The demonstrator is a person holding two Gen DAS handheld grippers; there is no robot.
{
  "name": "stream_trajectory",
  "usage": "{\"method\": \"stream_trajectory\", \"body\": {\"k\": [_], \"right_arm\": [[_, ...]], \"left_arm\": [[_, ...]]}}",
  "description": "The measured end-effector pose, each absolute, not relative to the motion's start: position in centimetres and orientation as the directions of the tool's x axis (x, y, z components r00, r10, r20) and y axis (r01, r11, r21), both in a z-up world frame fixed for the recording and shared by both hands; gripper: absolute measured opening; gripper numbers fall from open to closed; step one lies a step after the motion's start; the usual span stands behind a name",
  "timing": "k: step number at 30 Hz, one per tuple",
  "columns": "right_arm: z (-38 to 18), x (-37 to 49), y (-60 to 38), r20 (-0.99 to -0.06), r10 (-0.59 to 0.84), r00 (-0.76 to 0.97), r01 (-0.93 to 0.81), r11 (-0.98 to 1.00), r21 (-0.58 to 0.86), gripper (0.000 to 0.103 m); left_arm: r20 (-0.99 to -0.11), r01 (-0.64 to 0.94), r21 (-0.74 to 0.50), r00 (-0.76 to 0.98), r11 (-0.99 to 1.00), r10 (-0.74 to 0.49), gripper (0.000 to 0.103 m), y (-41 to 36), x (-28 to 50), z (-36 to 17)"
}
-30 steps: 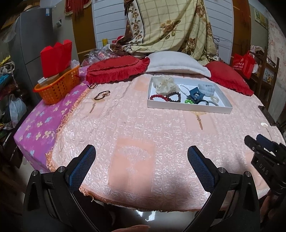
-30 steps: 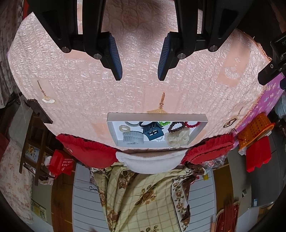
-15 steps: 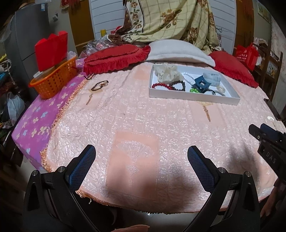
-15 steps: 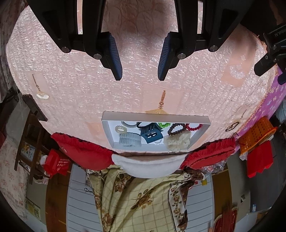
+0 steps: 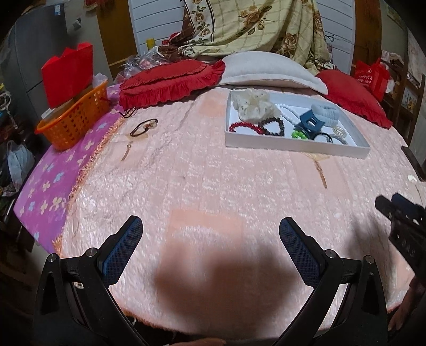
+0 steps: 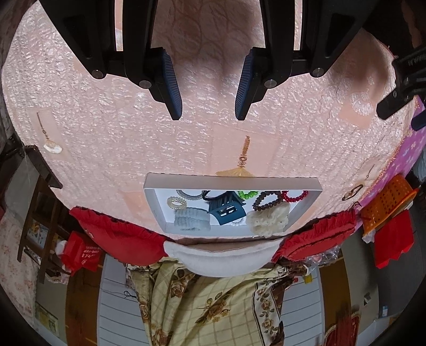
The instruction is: Organize jewelry
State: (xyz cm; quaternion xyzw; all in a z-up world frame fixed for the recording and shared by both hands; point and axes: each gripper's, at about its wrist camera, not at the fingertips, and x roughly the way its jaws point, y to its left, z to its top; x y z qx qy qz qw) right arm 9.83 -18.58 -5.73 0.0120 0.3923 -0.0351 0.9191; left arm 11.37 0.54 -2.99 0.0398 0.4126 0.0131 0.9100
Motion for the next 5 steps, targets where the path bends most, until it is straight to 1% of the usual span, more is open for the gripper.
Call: {"method": "stream_trajectory", "body": {"k": [5], "right_arm": [[-6.1, 10.7, -18.2, -0.732, -0.032, 0.681, 0.055, 0.998, 0.008, 0.039]], "left_arm": [[-0.757, -0.002, 0.068, 0.651, 0.998, 0.052, 0.103, 0.9, 13.3, -3.1]]}}
